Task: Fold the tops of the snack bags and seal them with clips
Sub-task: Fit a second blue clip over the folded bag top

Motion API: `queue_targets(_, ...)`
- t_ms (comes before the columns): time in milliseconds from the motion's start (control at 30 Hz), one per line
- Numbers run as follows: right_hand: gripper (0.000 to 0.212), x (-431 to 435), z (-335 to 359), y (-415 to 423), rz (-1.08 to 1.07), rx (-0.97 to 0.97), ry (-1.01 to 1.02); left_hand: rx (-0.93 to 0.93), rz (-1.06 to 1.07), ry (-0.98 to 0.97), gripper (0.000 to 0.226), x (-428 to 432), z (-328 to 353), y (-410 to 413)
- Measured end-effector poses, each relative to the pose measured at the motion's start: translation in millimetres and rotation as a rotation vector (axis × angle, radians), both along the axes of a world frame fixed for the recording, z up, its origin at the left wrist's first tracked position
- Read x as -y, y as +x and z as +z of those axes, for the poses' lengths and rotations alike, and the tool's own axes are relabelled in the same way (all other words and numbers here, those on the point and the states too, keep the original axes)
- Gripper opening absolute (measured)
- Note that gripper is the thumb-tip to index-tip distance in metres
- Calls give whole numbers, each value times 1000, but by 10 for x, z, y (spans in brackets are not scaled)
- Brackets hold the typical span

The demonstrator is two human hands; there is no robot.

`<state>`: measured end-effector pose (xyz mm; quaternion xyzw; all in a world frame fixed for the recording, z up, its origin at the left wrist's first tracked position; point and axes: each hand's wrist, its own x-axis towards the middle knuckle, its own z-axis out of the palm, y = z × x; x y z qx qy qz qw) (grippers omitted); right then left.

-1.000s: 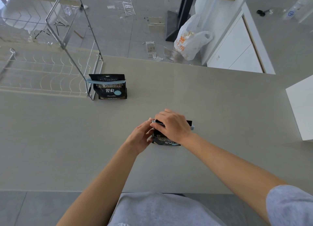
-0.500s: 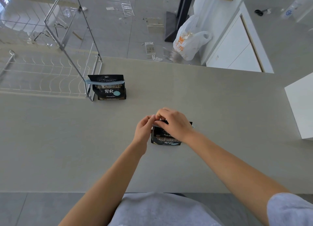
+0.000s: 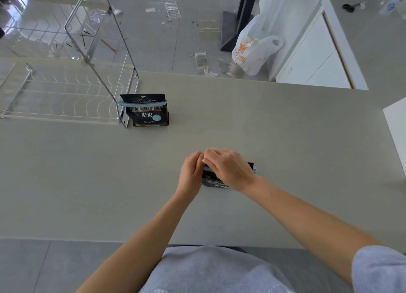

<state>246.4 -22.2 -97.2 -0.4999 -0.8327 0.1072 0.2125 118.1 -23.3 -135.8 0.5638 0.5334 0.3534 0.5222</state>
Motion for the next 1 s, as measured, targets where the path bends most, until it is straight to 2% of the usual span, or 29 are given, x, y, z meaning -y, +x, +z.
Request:
queue_targets(133, 20, 12, 6, 33, 17, 22, 52, -124, 4, 50, 27, 1, -23, -5)
queue_targets(267, 20, -67, 105, 110, -76, -58, -80, -255, -184, 81, 23, -189, 110, -114)
queue_targets(333, 18, -96, 98, 278, -268, -227, -85, -337, -153, 143, 20, -285, 223, -134)
queue_targets(400, 17, -96, 19, 485, -532, -500, -150, -395, -132, 242, 22, -351, 377, -48)
queue_targets(467, 16, -51, -105, 616, -746, -690, -324, -550, -341, 354, 27, -396, 531, 172)
queue_targets(533, 15, 53, -231, 625, -817, -812, -529, -705, -550, 462, 27, -354, 610, 458)
queue_targets(633, 17, 175, -306, 556, -821, -992, -645, -635, -524, 473, 18, -221, 555, 681)
queue_targets(700, 14, 200, -298, 526, -822, -1063, -620, -514, -444, 393, 13, -192, 512, 647)
queue_targets(800, 22, 212, -287, 456, -765, -1099, -591, -404, -486, 353, 11, -238, 461, 510)
queue_targets(867, 21, 236, -295, 376, -744, -1087, -595, -384, -529, 354, 9, -235, 466, 441)
queue_targets(1000, 20, 258, -319, 278, -742, -1111, -570, -454, -441, 495, 6, -127, 455, 422)
